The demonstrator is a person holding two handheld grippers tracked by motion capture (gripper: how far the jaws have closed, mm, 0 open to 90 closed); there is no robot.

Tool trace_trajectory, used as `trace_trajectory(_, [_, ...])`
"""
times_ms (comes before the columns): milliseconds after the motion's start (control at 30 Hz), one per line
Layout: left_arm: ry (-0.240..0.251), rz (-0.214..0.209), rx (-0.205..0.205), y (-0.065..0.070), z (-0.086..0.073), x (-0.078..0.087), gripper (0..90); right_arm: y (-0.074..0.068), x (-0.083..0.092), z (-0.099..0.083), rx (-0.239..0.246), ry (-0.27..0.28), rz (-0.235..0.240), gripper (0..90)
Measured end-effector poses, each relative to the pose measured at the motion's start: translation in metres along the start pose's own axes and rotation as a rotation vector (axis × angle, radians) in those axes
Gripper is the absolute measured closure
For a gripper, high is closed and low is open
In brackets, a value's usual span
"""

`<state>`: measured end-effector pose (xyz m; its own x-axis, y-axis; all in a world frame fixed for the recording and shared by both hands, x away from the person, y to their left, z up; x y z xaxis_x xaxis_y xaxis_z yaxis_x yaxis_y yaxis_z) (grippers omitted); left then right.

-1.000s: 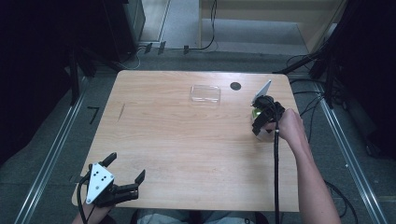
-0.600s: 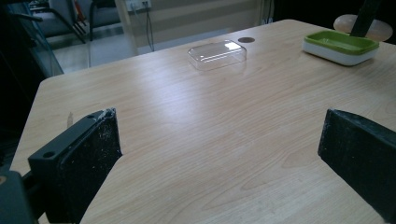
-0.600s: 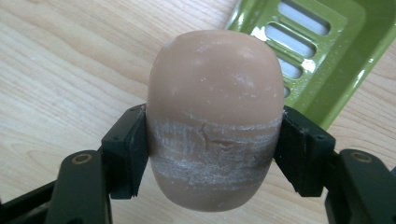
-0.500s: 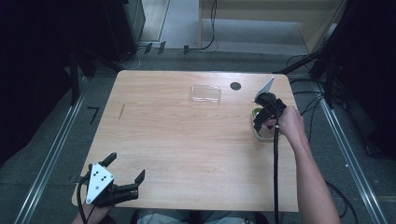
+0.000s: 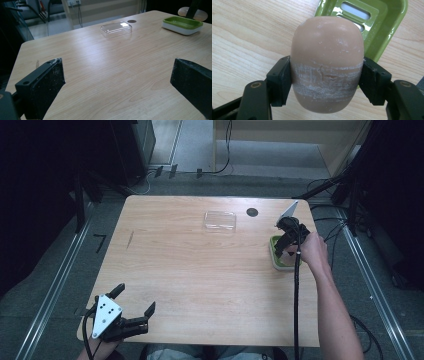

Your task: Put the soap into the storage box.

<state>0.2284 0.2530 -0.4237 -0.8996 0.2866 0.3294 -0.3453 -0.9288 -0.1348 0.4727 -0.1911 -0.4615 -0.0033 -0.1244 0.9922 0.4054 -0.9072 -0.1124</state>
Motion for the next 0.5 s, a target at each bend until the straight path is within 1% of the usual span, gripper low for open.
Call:
trace_trajectory(100, [0.002, 0.0, 0.0, 0.0, 0.0001, 0.0, 0.0, 0.0021, -0.0003, 0.0012, -0.009, 0.004, -0.001, 33.5])
trace_trajectory(133, [0.001, 0.0, 0.0, 0.0, 0.0001, 0.0001, 0.0, 0.0035, -0.0007, 0.0023, -0.022, 0.004, -0.004, 33.5])
trace_trajectory(200, [0.002, 0.0, 0.0, 0.0, 0.0001, 0.0001, 0.0, 0.0046, -0.0009, 0.003, -0.018, 0.006, -0.007, 33.5])
trace_trajectory(500, [0.002, 0.0, 0.001, -0.0002, 0.0, 0.0002, 0.0, 0.0074, 0.0003, 0.007, -0.033, 0.01, -0.01, 33.5])
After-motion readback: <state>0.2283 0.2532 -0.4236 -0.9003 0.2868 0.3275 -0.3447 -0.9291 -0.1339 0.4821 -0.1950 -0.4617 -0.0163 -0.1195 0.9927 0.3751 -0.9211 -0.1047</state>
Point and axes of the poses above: each handheld gripper's, and its own axes: x roughly backward along the jaws, z roughly out of its top, y roughly to its right, the point moved 6 cm from there along -x, roughly forward along the jaws, and after that the axes turned 5 degrees about z, right-handed, at the moved point
